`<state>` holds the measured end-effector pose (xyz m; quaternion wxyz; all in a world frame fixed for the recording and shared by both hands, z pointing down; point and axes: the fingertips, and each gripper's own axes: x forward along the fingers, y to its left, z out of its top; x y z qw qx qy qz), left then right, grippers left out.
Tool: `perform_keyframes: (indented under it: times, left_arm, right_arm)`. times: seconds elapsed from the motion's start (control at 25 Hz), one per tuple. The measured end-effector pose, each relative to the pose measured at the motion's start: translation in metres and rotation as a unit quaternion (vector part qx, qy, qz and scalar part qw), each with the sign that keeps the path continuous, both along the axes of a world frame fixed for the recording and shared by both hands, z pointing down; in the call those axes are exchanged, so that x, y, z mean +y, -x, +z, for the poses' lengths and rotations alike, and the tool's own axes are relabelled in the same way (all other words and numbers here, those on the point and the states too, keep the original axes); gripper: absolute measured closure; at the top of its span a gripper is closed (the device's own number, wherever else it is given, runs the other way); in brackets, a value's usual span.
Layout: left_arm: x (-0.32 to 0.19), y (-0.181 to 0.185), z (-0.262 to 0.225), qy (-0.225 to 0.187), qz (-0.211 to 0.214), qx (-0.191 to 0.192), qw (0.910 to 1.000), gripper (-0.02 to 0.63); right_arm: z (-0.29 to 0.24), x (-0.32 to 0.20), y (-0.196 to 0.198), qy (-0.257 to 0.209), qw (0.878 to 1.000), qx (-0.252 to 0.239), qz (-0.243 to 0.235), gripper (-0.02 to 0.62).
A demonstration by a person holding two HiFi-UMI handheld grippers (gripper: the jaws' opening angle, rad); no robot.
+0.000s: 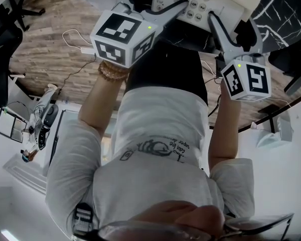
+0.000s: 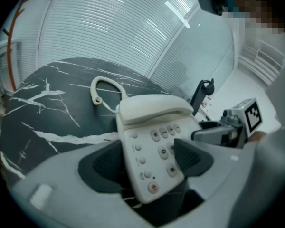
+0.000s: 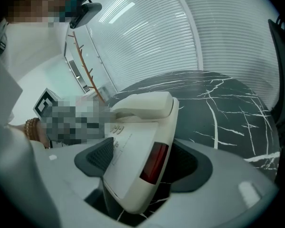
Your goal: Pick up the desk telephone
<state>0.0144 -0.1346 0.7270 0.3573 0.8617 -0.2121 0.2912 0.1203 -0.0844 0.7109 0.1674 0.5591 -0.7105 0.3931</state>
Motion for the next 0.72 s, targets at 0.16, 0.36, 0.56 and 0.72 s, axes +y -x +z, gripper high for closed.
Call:
perform_keyframes:
  times: [0.16, 0.36, 0.56, 0.72]
  left_arm:
    - [-0.002, -0.001, -0.010, -0.006, 0.001, -0.004, 1.0000, 0.255]
    - [-0.009, -0.002, -0.030, -0.014, 0.000, -0.006, 0.9999, 0.255]
    - [-0.020, 0.001, -0.065, -0.034, -0.009, -0.005, 0.9994, 0.253]
    - [-0.031, 0.000, -0.100, -0.051, -0.021, 0.004, 0.9985, 0.253]
  right_arm:
    - [-0.008, -0.001, -0.001, -0.001, 1.000, -0.005, 0.007, 0.227]
    - [-0.025, -0.006, -0.001, -0.008, 1.000, -0.013, 0.013, 0.227]
    - [-0.059, -0.018, 0.002, -0.027, 0.999, -0.016, 0.012, 0.227]
    - [-0.093, -0.027, 0.001, -0.046, 0.999, -0.014, 0.010, 0.227]
